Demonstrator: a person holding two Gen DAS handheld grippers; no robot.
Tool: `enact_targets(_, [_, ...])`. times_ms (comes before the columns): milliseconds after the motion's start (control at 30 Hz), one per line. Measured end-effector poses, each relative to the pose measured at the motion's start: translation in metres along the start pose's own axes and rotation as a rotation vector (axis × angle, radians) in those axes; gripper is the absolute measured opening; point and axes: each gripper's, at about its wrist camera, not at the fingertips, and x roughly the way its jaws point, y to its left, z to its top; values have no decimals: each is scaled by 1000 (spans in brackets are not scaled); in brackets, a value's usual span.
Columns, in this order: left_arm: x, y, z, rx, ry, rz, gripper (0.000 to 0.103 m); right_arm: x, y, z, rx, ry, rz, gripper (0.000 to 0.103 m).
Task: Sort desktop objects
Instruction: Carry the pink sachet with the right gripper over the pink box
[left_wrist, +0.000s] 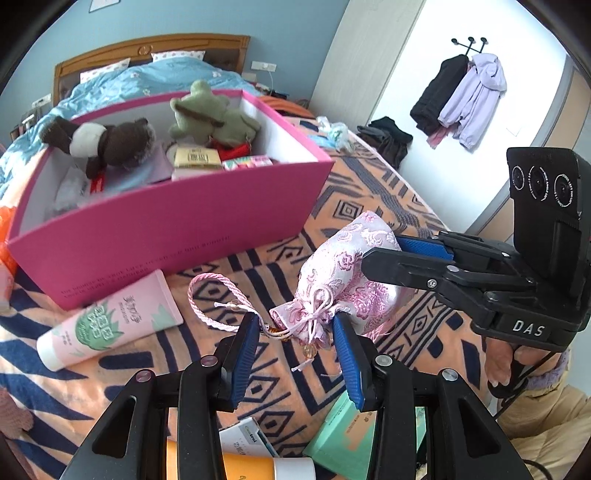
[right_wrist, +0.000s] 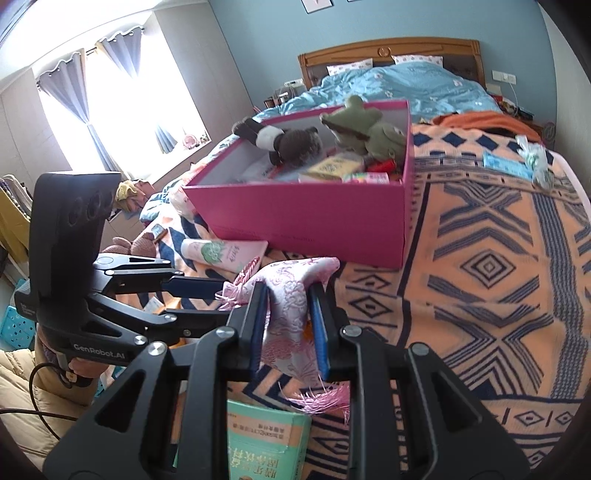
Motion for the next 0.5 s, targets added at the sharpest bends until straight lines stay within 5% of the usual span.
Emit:
enact_targets(333, [-16,0,8,7,-56,9,41,-8,14,20,-42,-52,30,26])
enact_targets(400, [-19,0,12,15,-69,3,32,-11,17,23,-51,-64,35,26])
enact_targets(500, [-23,0,15,24,-82,16,32,-13,20,28,-55,-75,54,26])
